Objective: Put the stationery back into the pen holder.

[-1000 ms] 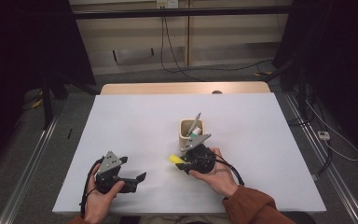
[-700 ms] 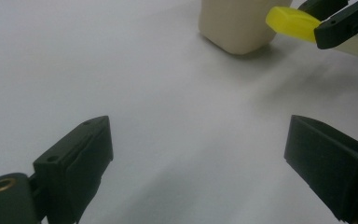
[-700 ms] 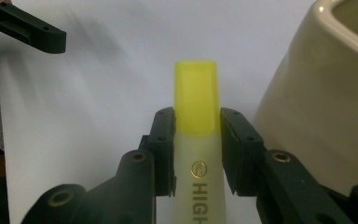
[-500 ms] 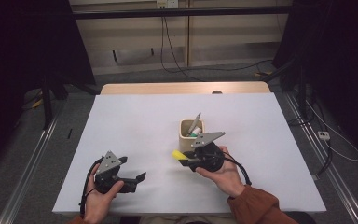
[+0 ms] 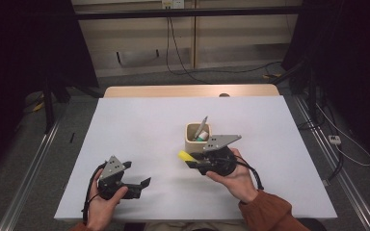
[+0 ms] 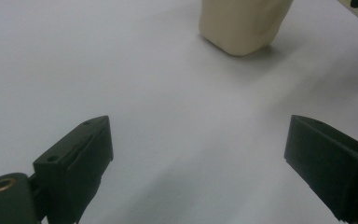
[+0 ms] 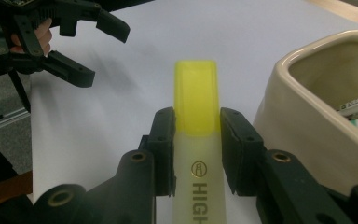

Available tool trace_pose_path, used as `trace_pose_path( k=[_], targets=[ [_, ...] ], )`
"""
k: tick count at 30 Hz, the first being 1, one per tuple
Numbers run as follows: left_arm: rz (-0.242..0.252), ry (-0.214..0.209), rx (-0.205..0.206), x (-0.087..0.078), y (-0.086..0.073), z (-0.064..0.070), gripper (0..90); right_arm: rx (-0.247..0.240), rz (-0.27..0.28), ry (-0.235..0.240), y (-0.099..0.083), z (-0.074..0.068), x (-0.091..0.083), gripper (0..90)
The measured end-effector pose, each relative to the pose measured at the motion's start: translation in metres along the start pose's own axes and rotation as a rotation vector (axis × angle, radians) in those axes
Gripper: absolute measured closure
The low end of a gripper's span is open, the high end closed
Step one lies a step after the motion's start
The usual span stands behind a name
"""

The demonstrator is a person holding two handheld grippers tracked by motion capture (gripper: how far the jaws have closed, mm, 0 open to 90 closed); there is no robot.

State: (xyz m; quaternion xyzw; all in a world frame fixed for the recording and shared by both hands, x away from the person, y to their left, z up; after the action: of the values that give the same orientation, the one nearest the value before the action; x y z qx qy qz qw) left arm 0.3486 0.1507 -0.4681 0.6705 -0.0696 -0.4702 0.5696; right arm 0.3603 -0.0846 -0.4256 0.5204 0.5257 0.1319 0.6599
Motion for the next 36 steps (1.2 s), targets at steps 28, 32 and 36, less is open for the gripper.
trace_pose_path(
  k=[28, 32, 36],
  targets=[
    [-0.008, 0.004, -0.006, 0.001, -0.001, -0.001, 7.7, 0.015, 0.250, -0.033, 0.040, 0.015, -0.031, 67.8],
    [0.001, 0.004, -0.002, 0.000, 0.000, 0.000, 7.7, 0.024, 0.302, -0.064, 0.047, 0.021, -0.038, 67.8],
    [-0.005, 0.008, 0.002, 0.001, -0.001, -0.001, 7.8, 0.028, 0.341, -0.083, 0.053, 0.026, -0.043, 67.8]
  ],
)
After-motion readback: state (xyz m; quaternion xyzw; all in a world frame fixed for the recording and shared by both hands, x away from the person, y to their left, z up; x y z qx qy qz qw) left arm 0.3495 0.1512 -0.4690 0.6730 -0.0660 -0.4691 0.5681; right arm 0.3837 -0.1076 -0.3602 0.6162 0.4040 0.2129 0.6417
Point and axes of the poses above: each handheld gripper's, and its own axes: x roughly forward along the jaws, y roughly out of its top, z roughly to its right, the point moved 7 cm from there along x, roughly forward along the jaws, and after that the axes turned 1 degree about -z, right-handed, at the moved point
